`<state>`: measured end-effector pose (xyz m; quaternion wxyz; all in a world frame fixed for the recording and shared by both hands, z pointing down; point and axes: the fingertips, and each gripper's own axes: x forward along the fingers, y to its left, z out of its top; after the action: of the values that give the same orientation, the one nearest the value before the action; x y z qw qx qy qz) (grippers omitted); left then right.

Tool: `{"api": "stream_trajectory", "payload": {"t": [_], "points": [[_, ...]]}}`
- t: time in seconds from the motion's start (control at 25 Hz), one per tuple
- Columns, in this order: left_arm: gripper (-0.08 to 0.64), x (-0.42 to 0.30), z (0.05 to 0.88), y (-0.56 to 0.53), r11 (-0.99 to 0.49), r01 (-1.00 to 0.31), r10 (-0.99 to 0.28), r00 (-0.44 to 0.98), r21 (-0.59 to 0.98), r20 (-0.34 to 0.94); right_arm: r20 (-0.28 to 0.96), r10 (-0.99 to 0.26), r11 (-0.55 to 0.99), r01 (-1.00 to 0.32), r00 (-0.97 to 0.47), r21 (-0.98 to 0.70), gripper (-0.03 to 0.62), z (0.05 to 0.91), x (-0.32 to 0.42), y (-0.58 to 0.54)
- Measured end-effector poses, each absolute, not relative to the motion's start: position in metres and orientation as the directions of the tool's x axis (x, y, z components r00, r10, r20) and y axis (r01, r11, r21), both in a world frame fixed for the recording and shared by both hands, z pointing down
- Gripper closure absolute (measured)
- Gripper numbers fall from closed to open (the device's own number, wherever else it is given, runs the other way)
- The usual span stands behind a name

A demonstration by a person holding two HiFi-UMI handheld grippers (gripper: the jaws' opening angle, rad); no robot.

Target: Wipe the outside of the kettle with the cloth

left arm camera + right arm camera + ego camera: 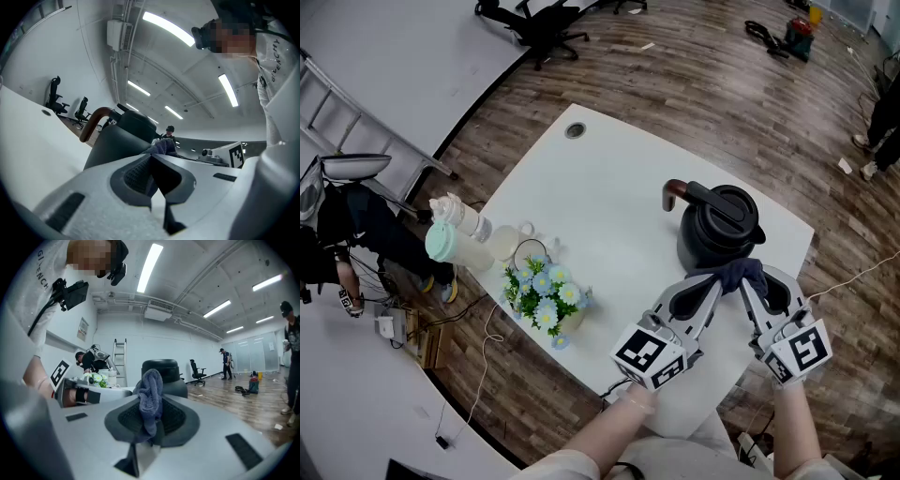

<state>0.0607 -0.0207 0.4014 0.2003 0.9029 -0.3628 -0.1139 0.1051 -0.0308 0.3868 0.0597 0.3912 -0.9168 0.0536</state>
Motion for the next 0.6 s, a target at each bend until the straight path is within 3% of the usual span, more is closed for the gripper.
{"api": "stream_trajectory", "payload": {"t": [0.32,0.6], "points": [[0.554,0.064,0.432,-0.025,-0.639,-0.619,-0.696,0.718,0.457,-0.003,0.192,-0.713,0.664,-0.737,-0.674,-0.124,0.537,0.421,0.109,-0.037],[0.554,0.049,0.452,-0.022,-0.597,-0.65,-0.716,0.696,0.47,0.053,0.411,-0.676,0.648,-0.759,-0.611,-0.063,0.537,0.482,0.103,-0.035]]}}
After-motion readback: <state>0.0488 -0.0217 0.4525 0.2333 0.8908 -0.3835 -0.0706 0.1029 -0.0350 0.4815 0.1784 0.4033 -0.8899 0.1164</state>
